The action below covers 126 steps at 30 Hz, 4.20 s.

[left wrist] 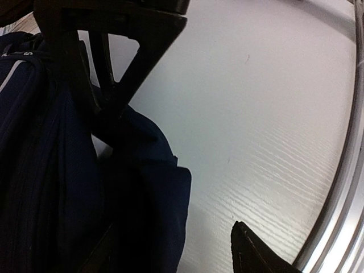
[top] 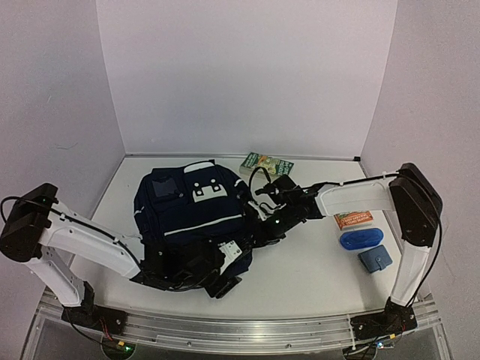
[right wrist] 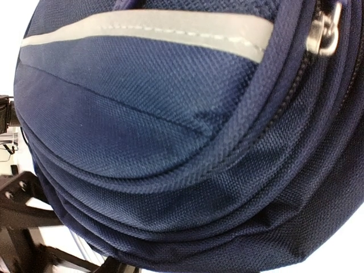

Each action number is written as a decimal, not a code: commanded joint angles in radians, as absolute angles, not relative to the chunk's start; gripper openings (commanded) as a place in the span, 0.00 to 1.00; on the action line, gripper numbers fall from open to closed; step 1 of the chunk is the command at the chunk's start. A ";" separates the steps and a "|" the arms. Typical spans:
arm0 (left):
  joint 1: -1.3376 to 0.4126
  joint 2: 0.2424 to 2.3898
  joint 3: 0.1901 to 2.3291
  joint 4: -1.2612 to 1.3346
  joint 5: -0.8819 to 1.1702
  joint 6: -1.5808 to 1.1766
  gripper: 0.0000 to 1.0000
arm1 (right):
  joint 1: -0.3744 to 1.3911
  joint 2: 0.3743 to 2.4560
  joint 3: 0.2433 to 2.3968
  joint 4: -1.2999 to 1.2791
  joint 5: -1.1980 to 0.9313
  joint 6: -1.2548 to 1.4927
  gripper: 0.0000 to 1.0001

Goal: Pack the student bag
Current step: Adjust the book in the student bag.

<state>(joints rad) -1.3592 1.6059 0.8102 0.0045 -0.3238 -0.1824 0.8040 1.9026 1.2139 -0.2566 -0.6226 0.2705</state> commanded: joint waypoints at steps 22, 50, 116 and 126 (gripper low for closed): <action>-1.252 1.468 0.868 -0.043 -0.215 -0.434 0.70 | 0.831 1.963 1.371 -0.250 -0.662 0.289 0.44; -1.181 1.426 1.009 -0.480 -0.099 -0.600 0.74 | 0.829 2.036 1.545 -0.250 -0.570 0.357 0.51; -1.107 1.725 1.067 -0.042 -0.060 -0.077 0.75 | 0.848 2.227 1.575 -0.182 -0.765 0.510 0.33; -1.283 1.668 1.085 0.043 -0.113 0.195 0.56 | 0.866 2.201 1.585 -0.157 -0.772 0.562 0.26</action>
<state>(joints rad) -1.1129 1.7405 0.9961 -0.3506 -0.2340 -0.1054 0.8094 2.1807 1.5333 -0.3154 -0.8362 0.4807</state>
